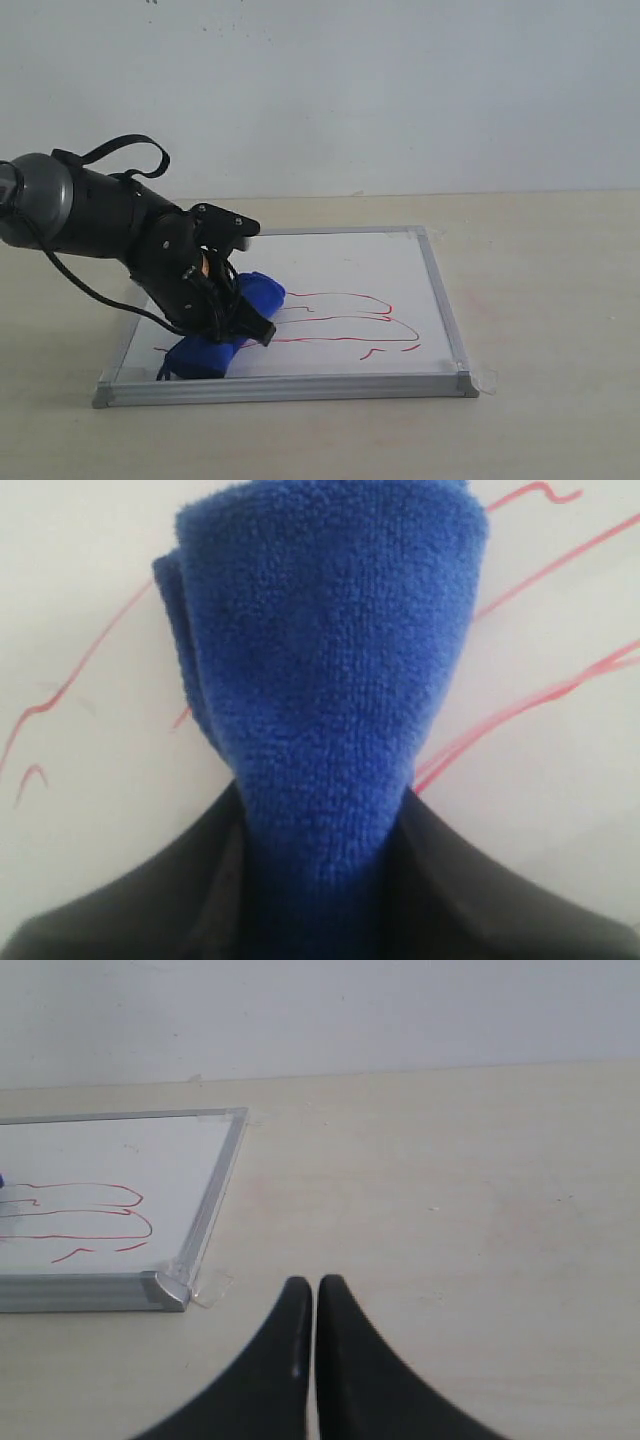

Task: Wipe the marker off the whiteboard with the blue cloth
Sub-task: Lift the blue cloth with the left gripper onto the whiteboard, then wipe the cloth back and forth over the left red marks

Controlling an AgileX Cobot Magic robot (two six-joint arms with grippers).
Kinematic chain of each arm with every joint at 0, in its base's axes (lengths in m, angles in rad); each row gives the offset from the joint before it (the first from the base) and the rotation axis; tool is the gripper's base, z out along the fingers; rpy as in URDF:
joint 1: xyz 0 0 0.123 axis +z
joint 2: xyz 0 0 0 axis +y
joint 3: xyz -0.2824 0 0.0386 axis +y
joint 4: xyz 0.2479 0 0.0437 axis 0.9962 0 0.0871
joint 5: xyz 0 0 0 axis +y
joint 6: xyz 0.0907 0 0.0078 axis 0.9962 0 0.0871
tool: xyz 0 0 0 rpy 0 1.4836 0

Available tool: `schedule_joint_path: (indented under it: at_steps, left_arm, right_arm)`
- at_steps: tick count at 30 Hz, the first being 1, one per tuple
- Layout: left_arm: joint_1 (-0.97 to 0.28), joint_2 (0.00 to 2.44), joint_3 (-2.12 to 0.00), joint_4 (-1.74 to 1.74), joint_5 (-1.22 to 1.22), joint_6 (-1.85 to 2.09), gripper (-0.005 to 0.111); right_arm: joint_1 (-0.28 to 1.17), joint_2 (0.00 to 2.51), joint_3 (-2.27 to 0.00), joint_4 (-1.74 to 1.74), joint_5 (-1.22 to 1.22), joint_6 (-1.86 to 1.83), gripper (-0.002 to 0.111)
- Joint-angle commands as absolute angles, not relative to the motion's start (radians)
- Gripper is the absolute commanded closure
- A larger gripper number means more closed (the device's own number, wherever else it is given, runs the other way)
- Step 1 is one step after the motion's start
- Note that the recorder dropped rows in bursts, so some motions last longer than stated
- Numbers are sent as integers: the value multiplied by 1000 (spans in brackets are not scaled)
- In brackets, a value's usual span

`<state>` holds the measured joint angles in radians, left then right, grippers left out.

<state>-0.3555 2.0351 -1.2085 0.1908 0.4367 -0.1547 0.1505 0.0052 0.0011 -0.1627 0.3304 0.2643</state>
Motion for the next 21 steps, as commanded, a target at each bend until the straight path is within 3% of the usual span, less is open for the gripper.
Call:
schedule_joint_path:
  at_steps: [1,11,15,21]
  left_arm:
    - [-334,2067,-1200,199,477,-179,103]
    - [-108,2067,-1200,356,374,-329,103]
    - [-136,2077,-1217,344,373,-317,103]
    - [-279,2141,-1221,299,370,-303,103]
  right_arm:
    - [149,0,0,-162,324,262,107]
    - [149,0,0,-162,324,262,107]
    - [149,0,0,-162,324,262,107]
    - [149,0,0,-162,324,262,107]
